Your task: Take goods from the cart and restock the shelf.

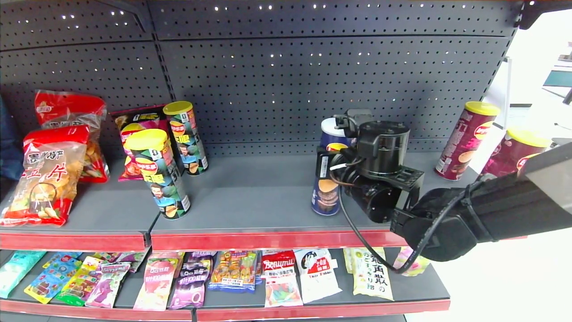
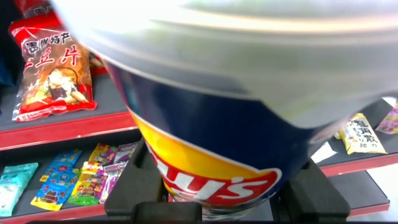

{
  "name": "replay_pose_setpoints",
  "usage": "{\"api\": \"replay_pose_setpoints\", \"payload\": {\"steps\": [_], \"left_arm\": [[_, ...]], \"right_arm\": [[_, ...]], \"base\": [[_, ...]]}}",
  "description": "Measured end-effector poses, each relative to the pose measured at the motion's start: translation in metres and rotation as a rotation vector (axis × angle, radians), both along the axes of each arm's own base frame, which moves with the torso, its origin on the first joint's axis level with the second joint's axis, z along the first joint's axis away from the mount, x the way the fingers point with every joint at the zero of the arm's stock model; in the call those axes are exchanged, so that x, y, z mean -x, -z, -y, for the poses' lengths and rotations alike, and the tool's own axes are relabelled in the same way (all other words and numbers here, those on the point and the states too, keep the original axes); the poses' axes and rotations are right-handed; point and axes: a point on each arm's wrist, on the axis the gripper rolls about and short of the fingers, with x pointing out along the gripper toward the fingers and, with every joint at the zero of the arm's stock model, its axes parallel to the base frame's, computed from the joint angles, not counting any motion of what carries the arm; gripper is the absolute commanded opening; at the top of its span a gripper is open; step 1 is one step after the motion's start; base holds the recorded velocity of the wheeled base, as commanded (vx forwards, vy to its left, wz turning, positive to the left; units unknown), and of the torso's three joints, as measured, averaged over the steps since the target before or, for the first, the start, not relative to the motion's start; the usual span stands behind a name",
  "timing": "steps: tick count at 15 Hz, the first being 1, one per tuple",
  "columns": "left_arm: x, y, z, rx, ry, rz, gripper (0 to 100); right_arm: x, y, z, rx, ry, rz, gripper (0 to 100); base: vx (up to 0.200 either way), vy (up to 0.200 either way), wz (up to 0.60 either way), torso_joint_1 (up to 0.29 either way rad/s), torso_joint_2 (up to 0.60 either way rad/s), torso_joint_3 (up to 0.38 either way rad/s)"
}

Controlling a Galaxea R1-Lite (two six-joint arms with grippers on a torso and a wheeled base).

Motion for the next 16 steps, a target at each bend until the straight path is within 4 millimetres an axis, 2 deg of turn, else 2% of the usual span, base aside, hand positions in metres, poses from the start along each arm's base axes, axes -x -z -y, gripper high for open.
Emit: {"api": "replay_pose_setpoints", "payload": {"steps": [8,16], "left_arm": [[0.001,-0.001,0.0,0.0,0.001,0.007,0],[0.001,-0.001,0.0,-0.001,0.0,0.008,0]], "right_arm": [[0.005,0.013,-0.003,0.044,0.023,-0.023,0],[0.02,0.022,-0.007,0.092,0.056,-0.01,0]], "base": [[0.0,0.0,0.0,0.0,0.0,0.0],[0.0,0.0,0.0,0.0,0.0,0.0]]}}
